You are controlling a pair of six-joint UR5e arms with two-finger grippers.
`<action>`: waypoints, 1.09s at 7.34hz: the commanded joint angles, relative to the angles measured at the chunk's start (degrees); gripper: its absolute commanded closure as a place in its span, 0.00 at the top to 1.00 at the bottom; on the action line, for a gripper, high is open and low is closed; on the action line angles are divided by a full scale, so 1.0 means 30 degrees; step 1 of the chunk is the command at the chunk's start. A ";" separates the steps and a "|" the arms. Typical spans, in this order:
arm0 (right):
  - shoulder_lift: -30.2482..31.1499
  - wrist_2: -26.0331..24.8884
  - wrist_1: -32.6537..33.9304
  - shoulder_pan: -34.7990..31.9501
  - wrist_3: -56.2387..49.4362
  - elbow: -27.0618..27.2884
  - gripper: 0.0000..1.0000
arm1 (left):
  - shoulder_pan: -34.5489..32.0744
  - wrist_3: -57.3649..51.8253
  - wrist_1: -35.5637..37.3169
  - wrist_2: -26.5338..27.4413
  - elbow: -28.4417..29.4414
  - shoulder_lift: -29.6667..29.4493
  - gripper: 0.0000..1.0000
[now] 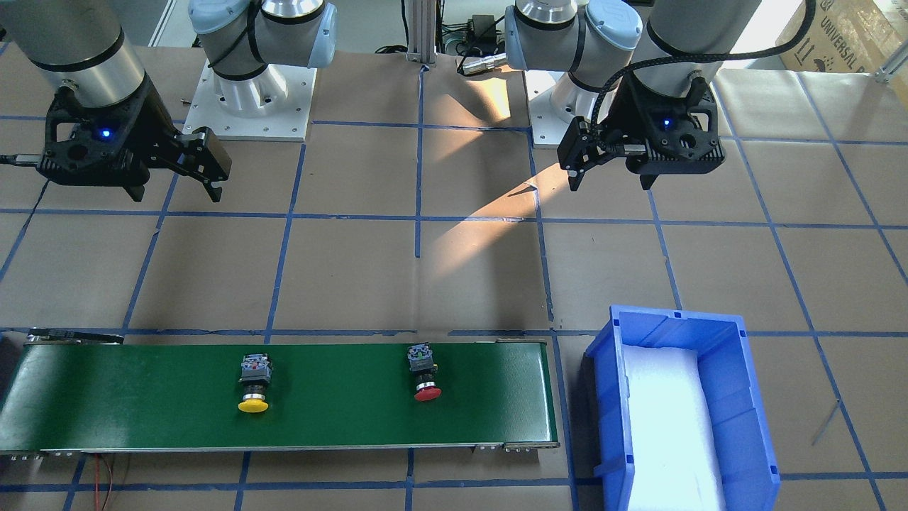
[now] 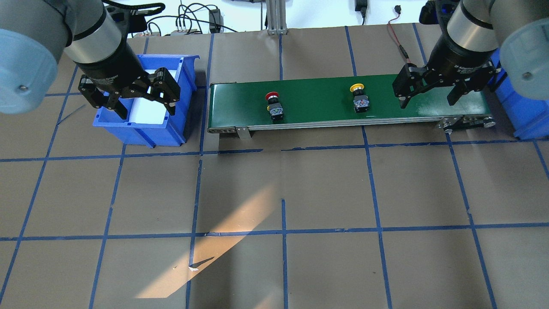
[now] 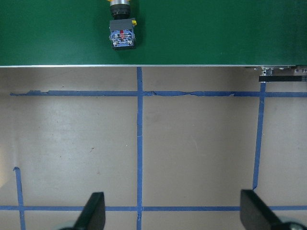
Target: Transport two buttons from left to right
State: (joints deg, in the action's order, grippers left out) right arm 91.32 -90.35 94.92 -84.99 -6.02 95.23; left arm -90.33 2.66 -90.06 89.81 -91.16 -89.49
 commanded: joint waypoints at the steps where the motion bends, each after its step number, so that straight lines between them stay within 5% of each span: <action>1: 0.0028 0.0000 -0.0029 -0.0001 -0.0015 0.0016 1.00 | -0.0008 -0.0009 0.0048 0.0061 -0.0140 0.0093 1.00; 4: -0.0204 0.0029 0.0029 0.0086 -0.0305 -0.0216 1.00 | -0.0008 0.0020 0.0048 0.0356 -0.0200 0.0151 1.00; 8: -0.3628 -0.0879 0.1463 0.2920 -0.1566 -0.1973 1.00 | -0.0008 0.0020 0.0048 0.0356 -0.0287 0.0181 1.00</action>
State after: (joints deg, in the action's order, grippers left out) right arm 83.12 -92.81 98.76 -79.84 -9.54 91.21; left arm -90.35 2.72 -89.91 90.88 -91.91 -88.96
